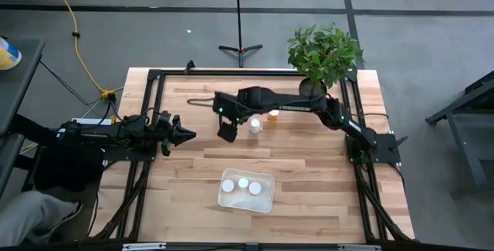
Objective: Pick and place pill bottles into a basket
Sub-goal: Put the left white medicine bottle into the container
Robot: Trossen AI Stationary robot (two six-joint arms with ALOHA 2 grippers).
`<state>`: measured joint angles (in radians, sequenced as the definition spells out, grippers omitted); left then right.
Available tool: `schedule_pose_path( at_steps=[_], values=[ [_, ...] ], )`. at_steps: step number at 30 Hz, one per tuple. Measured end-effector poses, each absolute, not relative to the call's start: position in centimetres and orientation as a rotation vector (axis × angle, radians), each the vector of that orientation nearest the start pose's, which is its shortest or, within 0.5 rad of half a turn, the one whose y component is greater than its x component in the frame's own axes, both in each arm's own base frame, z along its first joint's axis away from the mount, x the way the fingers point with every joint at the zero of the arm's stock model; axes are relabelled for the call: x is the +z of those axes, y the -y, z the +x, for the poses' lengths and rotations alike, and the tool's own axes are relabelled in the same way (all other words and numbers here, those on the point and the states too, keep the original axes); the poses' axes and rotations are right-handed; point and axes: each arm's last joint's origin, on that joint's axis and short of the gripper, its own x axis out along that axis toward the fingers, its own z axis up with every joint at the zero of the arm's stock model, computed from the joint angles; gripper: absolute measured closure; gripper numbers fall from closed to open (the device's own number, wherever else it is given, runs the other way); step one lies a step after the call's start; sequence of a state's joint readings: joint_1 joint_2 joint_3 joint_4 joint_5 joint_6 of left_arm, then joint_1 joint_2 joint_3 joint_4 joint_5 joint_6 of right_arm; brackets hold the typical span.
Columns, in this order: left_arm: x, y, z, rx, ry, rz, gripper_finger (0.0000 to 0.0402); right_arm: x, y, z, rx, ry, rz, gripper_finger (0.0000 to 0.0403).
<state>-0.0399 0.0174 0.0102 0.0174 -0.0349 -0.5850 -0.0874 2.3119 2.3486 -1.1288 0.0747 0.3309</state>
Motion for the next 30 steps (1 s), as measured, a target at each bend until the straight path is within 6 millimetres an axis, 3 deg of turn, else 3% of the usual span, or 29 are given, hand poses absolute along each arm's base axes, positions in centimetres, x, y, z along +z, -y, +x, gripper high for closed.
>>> schedule_pose_path(
  at_steps=[11, 20, 30],
  values=[
    [16.7, 0.3, 9.8, -0.009, 0.008, -0.585, 0.0334, 28.1, 8.4, 49.4, -0.370, -0.904, 0.350, 0.0136],
    [16.7, 0.3, 9.8, -0.015, 0.006, -0.585, 0.0334, 24.2, 10.2, 50.8, -0.374, -0.940, 0.419, 0.0136],
    [16.7, 0.4, 9.8, -0.052, -0.013, -0.581, 0.0334, 23.1, 10.9, 51.3, -0.374, -0.932, 0.469, 0.0106]
  ],
)
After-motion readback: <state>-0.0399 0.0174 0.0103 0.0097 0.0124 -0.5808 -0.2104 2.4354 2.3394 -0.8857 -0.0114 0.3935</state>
